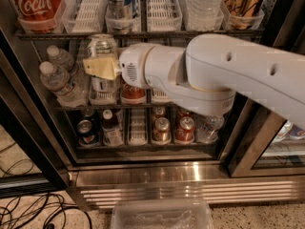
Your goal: Pick 7up can from top shelf of fridge
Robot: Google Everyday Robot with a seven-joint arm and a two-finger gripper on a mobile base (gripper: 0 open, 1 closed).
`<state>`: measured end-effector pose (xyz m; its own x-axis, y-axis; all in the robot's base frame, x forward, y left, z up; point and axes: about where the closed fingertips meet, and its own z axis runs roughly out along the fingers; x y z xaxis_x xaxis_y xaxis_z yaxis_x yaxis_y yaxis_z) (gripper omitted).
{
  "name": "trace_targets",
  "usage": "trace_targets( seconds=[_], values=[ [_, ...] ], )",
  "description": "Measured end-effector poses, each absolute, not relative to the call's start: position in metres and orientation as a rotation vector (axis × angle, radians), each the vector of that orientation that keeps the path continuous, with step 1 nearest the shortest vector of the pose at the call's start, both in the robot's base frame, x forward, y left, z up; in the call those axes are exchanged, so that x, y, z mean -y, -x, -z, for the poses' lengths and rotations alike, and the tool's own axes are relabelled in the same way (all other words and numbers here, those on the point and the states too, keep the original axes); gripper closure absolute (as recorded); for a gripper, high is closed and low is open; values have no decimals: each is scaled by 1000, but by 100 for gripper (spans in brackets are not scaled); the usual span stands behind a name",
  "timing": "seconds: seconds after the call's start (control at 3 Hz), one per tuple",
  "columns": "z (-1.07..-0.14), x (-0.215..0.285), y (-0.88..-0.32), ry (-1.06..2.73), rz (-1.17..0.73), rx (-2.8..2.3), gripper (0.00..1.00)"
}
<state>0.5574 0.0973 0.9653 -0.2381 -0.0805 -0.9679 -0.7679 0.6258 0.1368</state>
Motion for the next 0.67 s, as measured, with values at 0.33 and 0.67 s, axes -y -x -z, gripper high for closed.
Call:
trace_targets(
  seconds=[0.33, 0.67],
  values=[
    [-1002, -82, -571, 729, -817, -1668, 100],
    [-1002, -82, -570, 730, -818, -1668, 100]
  ],
)
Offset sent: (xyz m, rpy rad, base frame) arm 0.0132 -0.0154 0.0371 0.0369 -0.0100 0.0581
